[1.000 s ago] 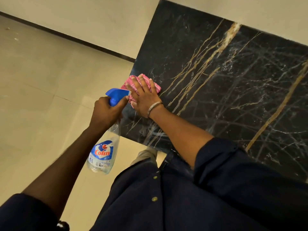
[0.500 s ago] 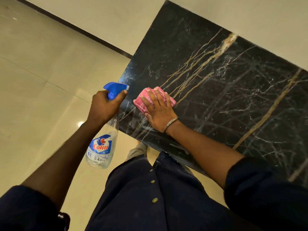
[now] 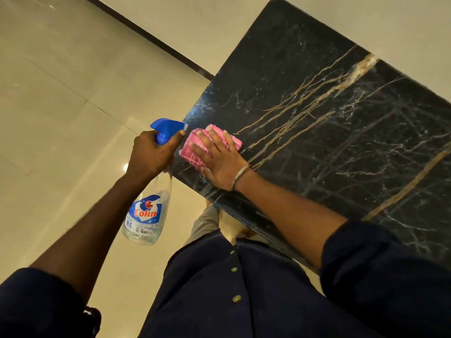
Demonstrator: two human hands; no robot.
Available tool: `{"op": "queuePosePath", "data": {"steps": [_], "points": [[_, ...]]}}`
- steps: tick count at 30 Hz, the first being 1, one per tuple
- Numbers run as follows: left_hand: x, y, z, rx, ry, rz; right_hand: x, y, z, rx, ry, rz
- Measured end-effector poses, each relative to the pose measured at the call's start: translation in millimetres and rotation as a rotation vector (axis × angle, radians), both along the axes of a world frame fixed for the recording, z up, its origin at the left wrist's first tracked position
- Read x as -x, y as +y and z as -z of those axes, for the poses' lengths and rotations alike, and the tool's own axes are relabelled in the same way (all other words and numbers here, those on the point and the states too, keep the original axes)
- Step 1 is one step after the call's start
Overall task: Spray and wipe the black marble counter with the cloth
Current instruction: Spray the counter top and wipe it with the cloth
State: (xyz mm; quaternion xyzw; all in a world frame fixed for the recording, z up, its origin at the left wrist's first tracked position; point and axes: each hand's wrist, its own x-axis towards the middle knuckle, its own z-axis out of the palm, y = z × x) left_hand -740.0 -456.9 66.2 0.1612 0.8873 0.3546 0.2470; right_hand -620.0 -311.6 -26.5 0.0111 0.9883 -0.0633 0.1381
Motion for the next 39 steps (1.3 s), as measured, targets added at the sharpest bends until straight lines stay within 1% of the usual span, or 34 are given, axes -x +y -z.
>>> {"op": "queuePosePath", "data": {"steps": [4, 7, 11, 16, 19, 23, 27, 29, 31, 34, 39], "points": [[-12.7, -2.0, 4.4, 0.013, -0.010, -0.003, -55.3, 0.6, 2.1, 0.011, 0.020, -0.002], [-19.5, -3.8, 7.8, 0.012, -0.026, -0.013, -62.4, -2.2, 3.9, 0.014, 0.030, 0.004], [-15.3, -4.4, 4.4, -0.007, -0.018, -0.045, -27.2, -16.5, 1.6, 0.033, 0.001, -0.010], [-12.0, -2.9, -1.9, 0.012, 0.063, -0.056, 39.3, -50.3, -12.1, 0.050, -0.038, -0.067], [-11.7, -0.6, -3.2, 0.024, 0.125, -0.047, 41.3, -48.0, -8.6, 0.019, -0.029, -0.084], [-23.0, 2.3, -0.9, 0.012, 0.105, -0.006, -9.1, -35.9, 0.8, 0.014, 0.006, -0.115], [-40.7, 4.7, 5.0, -0.010, 0.038, 0.008, -86.8, -22.6, 4.0, 0.067, 0.072, -0.049], [-46.5, 6.4, 8.2, -0.021, 0.002, 0.020, -114.9, -19.3, 3.7, 0.049, 0.067, -0.034], [-48.7, 8.8, 9.0, -0.030, -0.008, 0.021, -124.2, -19.0, 3.5, 0.056, 0.044, -0.020], [-45.4, 16.7, 6.9, -0.032, -0.004, 0.027, -110.3, -22.3, 6.1, 0.076, 0.024, -0.008], [-34.7, 38.7, 4.2, -0.024, 0.009, 0.083, -44.5, -34.2, 2.0, 0.038, -0.020, -0.009]]}}
